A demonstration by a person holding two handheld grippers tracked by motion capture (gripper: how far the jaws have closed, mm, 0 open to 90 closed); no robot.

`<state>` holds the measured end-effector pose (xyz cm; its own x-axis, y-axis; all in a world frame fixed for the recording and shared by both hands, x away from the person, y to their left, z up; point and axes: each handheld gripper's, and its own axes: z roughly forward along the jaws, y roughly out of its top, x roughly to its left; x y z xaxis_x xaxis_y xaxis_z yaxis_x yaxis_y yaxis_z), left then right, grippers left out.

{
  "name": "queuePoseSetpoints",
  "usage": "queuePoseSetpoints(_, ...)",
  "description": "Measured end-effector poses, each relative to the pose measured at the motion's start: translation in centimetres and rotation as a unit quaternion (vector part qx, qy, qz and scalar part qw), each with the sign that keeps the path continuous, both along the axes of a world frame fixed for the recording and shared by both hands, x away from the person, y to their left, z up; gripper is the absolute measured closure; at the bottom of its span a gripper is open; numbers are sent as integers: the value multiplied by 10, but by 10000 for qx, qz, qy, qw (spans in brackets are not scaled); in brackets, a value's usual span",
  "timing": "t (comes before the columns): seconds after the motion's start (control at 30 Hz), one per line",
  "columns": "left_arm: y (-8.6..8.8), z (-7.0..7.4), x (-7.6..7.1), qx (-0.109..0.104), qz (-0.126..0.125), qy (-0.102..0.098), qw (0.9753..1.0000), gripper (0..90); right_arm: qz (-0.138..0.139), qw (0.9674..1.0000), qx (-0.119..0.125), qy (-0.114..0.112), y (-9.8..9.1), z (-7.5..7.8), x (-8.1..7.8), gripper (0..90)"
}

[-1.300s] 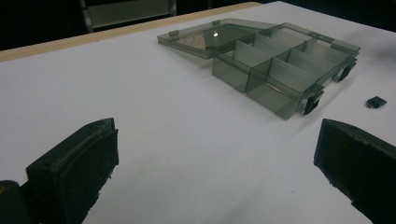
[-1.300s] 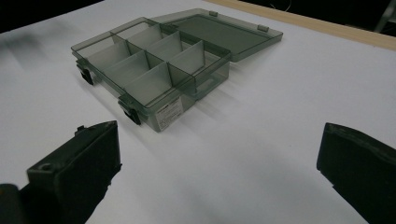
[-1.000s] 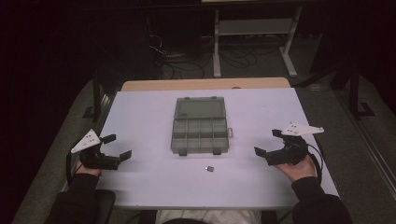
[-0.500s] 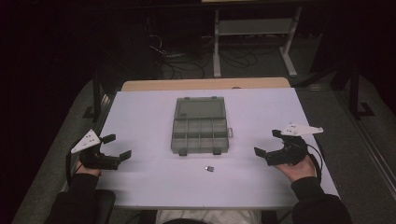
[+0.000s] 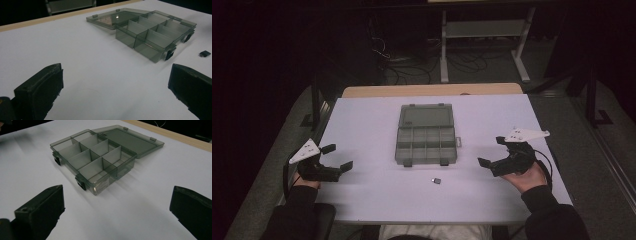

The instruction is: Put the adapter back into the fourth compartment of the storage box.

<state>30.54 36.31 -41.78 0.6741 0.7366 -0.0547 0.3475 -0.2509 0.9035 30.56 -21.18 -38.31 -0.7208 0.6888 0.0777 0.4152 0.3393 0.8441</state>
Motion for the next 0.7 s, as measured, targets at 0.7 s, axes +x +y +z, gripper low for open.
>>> queuePoseSetpoints(0.7,1,0,0,-26,-27,14,10000,0,571,9976,-387,63,36,20,14,0)
